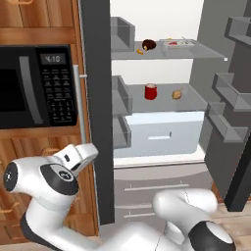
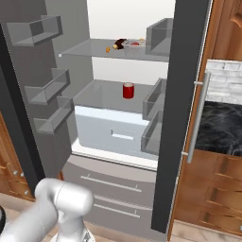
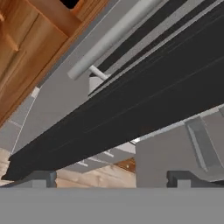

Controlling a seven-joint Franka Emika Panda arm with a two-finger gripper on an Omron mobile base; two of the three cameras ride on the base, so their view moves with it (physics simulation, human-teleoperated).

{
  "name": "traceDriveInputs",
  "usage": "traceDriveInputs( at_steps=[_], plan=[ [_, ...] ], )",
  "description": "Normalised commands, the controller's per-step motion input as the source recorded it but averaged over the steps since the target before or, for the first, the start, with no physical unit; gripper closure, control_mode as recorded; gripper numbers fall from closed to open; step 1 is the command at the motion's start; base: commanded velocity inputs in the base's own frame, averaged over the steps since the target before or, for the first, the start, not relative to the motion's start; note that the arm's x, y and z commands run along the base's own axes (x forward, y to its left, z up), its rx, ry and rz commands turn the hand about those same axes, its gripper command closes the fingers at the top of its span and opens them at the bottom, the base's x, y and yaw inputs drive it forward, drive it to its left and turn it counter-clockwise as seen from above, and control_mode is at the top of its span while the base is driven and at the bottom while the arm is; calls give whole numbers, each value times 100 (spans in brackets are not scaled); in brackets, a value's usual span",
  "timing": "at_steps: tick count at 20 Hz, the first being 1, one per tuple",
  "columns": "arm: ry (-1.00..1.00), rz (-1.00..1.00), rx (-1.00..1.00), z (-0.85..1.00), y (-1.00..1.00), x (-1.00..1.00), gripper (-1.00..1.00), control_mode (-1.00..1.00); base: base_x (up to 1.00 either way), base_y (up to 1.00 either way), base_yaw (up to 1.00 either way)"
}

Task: Place the tupperware on the top shelf of the fridge. Make space for the tupperware among the existing items by rearranging them on the shelves if needed. Close the fridge door when finished.

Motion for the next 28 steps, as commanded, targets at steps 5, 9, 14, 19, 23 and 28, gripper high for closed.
traceDriveInputs(
  at_steps=[5,9,14,19,23,28],
  plan=[
    [3,-6,-14,-27,22,42,-100,-100,0,0,0],
    [4,-12,-12,-48,3,55,-100,-100,0,0,0],
    [5,-11,-12,-35,0,60,-100,-100,0,0,0],
    [3,-10,-14,-20,16,66,-100,-100,0,0,0],
    [4,-13,-14,-12,9,62,-100,-100,0,0,0],
    [8,-20,-12,-12,-13,34,-100,-100,0,0,0]
  ],
)
